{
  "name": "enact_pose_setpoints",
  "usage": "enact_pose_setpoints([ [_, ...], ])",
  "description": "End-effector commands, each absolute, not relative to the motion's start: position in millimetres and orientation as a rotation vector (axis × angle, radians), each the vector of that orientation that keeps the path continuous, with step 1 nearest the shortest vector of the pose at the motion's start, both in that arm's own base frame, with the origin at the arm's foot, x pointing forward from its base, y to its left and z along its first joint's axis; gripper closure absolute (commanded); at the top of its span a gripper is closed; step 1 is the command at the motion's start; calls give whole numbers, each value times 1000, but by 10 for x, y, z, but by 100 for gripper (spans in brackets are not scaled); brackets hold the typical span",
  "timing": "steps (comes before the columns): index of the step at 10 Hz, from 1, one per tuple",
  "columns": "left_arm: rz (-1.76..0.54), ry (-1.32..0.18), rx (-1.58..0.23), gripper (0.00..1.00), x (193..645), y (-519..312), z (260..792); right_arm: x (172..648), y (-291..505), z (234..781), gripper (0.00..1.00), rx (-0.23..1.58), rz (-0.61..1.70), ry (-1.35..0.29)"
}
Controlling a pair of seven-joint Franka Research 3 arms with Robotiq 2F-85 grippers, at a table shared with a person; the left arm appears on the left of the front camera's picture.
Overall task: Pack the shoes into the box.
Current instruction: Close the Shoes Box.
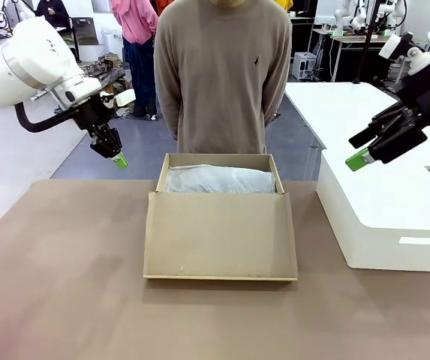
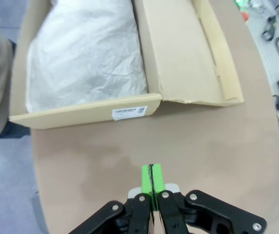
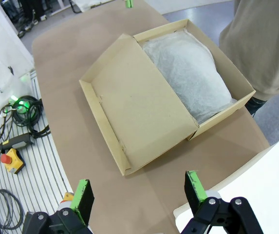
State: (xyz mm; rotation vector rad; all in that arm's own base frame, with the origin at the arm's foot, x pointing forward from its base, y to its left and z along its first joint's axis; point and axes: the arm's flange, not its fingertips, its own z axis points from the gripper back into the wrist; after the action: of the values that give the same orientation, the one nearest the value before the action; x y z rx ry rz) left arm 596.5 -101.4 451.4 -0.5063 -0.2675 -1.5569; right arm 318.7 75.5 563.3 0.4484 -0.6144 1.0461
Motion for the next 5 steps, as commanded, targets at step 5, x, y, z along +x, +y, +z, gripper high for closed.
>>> enact_pose_setpoints([
  [5, -1525, -293, -789, 100, 6095, -1043, 3791, 3198, 774, 5639, 0, 476, 1057, -631],
])
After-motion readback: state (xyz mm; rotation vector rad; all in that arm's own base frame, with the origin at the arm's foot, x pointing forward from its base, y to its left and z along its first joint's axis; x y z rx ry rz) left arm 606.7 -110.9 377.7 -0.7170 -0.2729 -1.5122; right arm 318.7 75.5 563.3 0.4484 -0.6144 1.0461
